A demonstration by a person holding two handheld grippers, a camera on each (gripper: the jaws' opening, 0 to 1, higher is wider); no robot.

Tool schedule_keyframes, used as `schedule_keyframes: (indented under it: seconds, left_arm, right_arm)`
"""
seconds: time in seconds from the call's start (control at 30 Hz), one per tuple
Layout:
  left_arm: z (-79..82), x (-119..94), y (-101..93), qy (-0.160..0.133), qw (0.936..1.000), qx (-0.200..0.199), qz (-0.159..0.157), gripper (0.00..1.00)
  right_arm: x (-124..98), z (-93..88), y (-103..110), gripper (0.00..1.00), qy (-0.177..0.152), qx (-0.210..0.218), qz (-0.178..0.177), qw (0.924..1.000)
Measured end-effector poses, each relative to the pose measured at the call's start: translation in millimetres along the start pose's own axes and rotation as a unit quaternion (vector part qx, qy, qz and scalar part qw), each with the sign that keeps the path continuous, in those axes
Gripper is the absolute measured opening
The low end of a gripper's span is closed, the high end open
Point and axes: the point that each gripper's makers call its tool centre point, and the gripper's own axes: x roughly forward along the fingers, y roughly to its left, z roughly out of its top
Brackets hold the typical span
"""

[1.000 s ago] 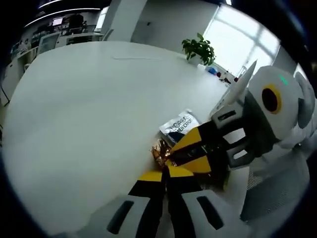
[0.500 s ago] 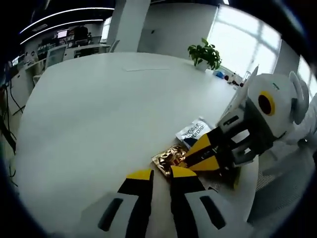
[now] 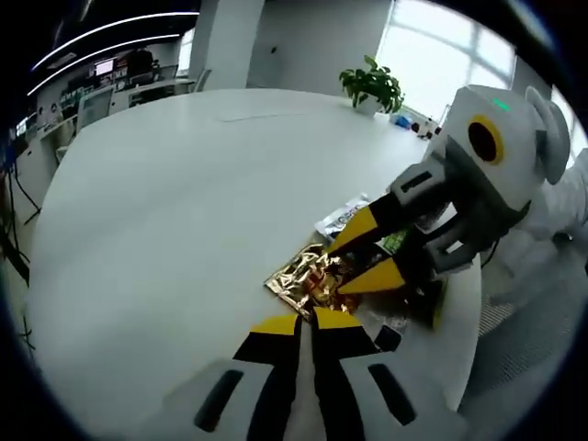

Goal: Arrange the skincare products in the storage area until every visible bottle or jar stands upright without overlapping.

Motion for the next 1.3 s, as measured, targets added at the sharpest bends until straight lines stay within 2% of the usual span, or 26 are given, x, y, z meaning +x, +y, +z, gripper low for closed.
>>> schedule_keyframes:
  seconds: [0.1, 0.23, 0.33, 0.43, 0.5, 0.57, 0.67, 0.77, 0.87, 1.07, 1.17, 1.3]
  left_arm:
    - [2.0, -4.6, -2.7, -0.004, 1.0000, -0.001, 0.003, 0.04]
    - [9.2, -14.9, -10.3, -0.020, 0.9998, -0.001, 0.003, 0.06]
    - [17.9, -25.7, -16.9, -0.039, 0.9992, 0.002, 0.009, 0.08]
    - [25.3, -37.2, -24.7, -0.059, 0.9981, -0.002, 0.015, 0.06]
    - [29.5, -46.3, -35.4, -0.068, 0.9974, -0.001, 0.022, 0.08]
    - [33.6, -54.8, -35.8, -0.080, 0.9964, 0.002, 0.031, 0.09]
    - [39.0, -65.4, -50.2, -0.091, 0.9951, 0.007, 0.037, 0.07]
    - [41.8, -77.1, -59.5, -0.093, 0.9941, 0.028, 0.050, 0.09]
    - [45.3, -86.6, -67.6, -0.104, 0.9926, 0.027, 0.056, 0.15]
    - [46.6, -105.4, -77.0, -0.123, 0.9893, 0.035, 0.071, 0.19]
    - [44.7, -112.0, -80.2, -0.133, 0.9875, 0.025, 0.080, 0.20]
    - [37.3, -115.3, -88.6, -0.132, 0.9862, 0.029, 0.095, 0.32]
  right_arm:
    - [-4.8, 3.2, 1.2, 0.08, -0.001, -0.010, 0.000, 1.0000]
    - [-22.4, 8.1, 3.1, 0.09, -0.013, -0.014, -0.006, 0.9998]
    - [-39.5, 15.2, 4.5, 0.10, -0.029, -0.009, -0.012, 0.9995]
    - [-60.5, 26.3, 6.5, 0.11, -0.051, -0.001, -0.016, 0.9986]
    - [-72.1, 31.0, 8.3, 0.11, -0.061, -0.001, -0.018, 0.9980]
    - [-86.1, 36.1, 8.6, 0.11, -0.075, -0.001, -0.024, 0.9969]
    - [-106.1, 38.7, 10.9, 0.13, -0.086, 0.005, -0.026, 0.9960]
    - [-125.0, 36.0, 12.0, 0.15, -0.096, 0.013, -0.031, 0.9948]
    - [-146.8, 34.4, 13.5, 0.17, -0.108, 0.018, -0.041, 0.9932]
    - [-180.5, 28.9, 12.7, 0.25, -0.128, 0.034, -0.062, 0.9893]
    - [-198.6, 19.4, 8.4, 0.27, -0.144, 0.057, -0.085, 0.9842]
    - [-213.1, 2.9, 5.3, 0.37, -0.139, 0.081, -0.108, 0.9810]
